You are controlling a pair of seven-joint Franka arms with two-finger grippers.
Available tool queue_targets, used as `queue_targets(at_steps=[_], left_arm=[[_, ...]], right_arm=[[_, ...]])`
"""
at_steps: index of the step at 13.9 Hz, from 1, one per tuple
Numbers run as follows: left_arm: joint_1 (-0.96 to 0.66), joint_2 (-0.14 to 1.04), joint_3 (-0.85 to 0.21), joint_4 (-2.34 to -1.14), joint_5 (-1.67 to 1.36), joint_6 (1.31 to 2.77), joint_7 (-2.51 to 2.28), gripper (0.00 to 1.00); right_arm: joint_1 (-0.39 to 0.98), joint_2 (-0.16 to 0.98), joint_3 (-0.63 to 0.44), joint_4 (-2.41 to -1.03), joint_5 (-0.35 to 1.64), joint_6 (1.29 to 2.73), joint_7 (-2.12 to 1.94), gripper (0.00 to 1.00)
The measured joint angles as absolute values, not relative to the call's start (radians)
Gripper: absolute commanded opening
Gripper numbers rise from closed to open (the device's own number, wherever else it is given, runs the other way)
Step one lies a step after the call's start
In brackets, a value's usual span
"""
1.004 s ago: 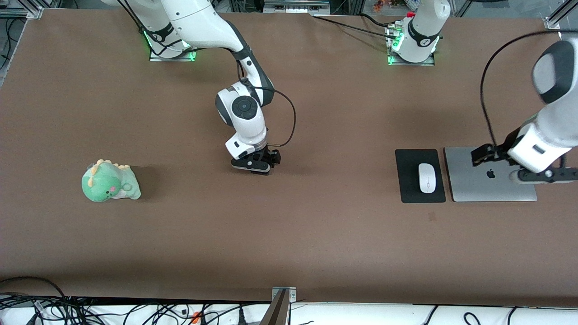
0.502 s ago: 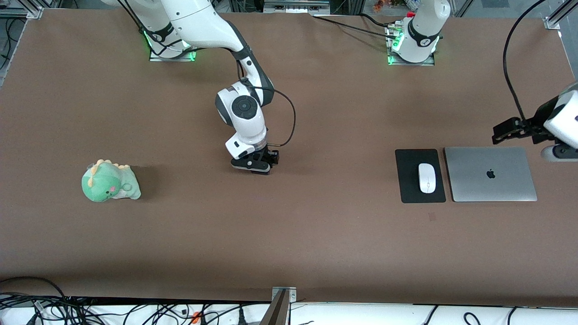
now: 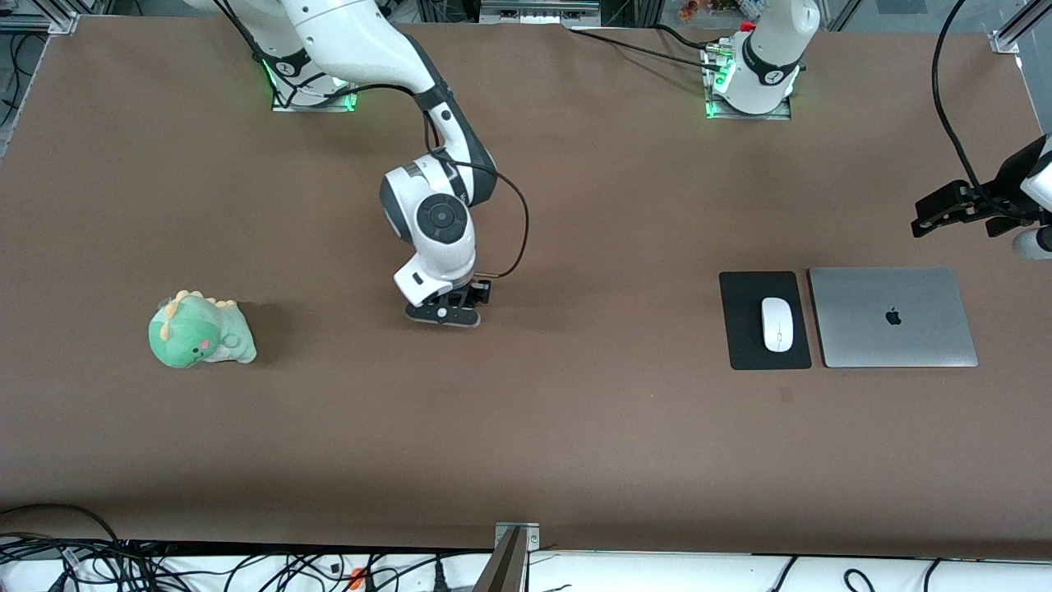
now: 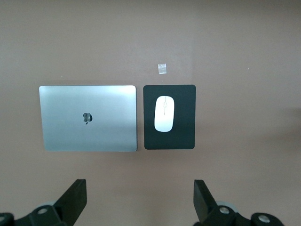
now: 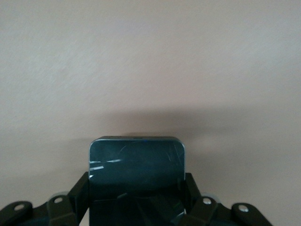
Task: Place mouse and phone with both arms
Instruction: 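Lift the phone with the right gripper while the left gripper withdraws, then carry the black phone with the right gripper beside the green plush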
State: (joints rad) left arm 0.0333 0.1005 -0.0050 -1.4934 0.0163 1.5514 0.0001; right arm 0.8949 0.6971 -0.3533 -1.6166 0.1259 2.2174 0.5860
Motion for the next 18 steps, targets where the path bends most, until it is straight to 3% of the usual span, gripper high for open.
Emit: queue_targets(at_steps=[3, 7, 14, 18], left_arm=[[0.033, 0.11, -0.007, -1.492, 0.016, 1.561, 0.0, 1.0], [0.032, 0.134, -0.02, -1.481, 0.015, 1.575, 0.0, 1.0], [0.032, 0.139, -0.021, -1.455, 0.015, 1.576, 0.002, 1.0], [0.029, 0.14, -0.028, -1.454, 0.015, 1.576, 0.002, 1.0]], right_arm=[[0.876, 0.665, -0.433, -1.612, 0.127, 2.166, 0.435, 0.0], [0.763, 0.598, -0.451, -1.698, 0.128, 2.202, 0.31, 0.0], [0.621, 0.522, -0.452, -2.003, 0.218, 2.574, 0.122, 0.0], [0.611, 0.526, -0.451, -2.075, 0.343, 2.658, -0.005, 0.0]])
